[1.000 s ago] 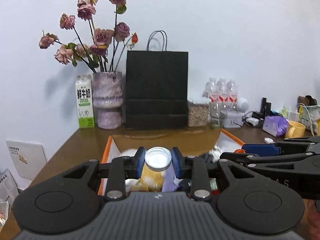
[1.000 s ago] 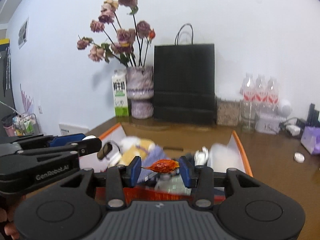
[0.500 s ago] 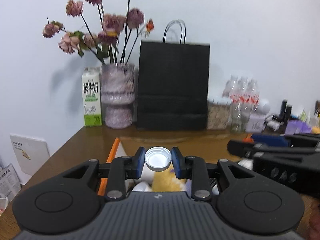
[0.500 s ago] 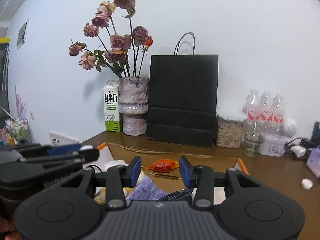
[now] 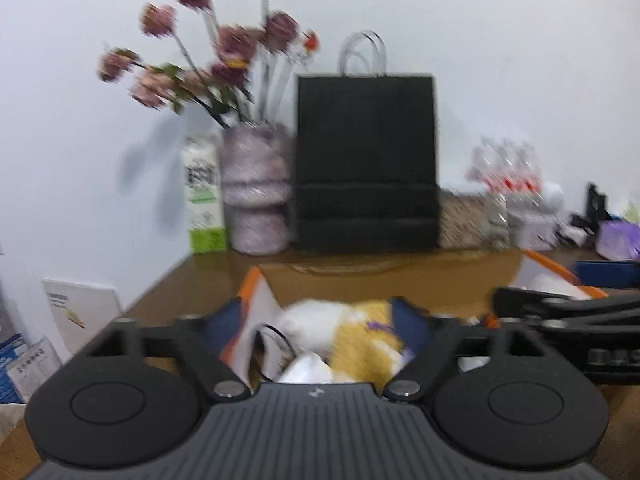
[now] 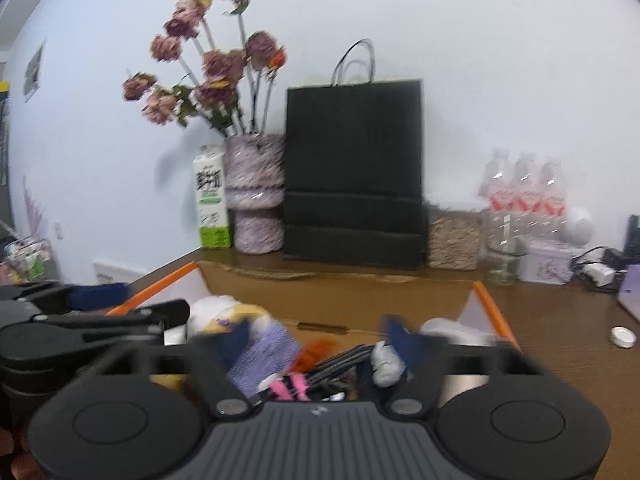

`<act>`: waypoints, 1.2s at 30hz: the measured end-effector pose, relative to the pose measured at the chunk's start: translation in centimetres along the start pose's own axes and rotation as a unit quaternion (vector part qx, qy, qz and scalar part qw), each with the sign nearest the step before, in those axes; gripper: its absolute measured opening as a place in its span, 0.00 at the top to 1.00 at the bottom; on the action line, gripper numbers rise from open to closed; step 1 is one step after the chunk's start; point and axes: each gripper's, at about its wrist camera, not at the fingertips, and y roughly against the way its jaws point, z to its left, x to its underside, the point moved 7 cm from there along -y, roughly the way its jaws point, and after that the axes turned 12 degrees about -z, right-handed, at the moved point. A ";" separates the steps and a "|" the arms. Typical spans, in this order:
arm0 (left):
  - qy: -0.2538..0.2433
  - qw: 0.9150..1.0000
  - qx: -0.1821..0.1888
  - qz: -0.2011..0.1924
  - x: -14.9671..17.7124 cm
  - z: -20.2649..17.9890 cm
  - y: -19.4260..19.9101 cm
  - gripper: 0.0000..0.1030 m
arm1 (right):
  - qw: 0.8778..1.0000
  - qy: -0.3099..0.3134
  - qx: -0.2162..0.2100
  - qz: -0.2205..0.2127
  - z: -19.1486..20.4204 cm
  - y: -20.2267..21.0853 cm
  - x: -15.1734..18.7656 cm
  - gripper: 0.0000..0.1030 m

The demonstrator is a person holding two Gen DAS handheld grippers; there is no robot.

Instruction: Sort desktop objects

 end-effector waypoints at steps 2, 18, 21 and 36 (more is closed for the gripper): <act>0.005 1.000 -0.011 -0.013 -0.5 0.4 0.4 0.00 | 1.000 0.000 0.015 -0.021 -0.5 0.9 -0.5 0.00; -0.001 1.000 0.001 -0.020 -1.2 0.1 2.1 0.00 | 0.999 -0.001 0.014 -0.029 -0.6 2.5 -1.3 0.00; -0.001 1.000 0.003 -0.028 -1.8 0.1 3.0 0.00 | 0.999 -0.002 0.010 -0.034 -0.5 3.0 -1.5 0.00; 0.009 0.999 0.017 -0.035 -3.0 -0.8 11.5 0.00 | 0.999 -0.023 -0.001 -0.031 0.0 11.6 -2.4 0.00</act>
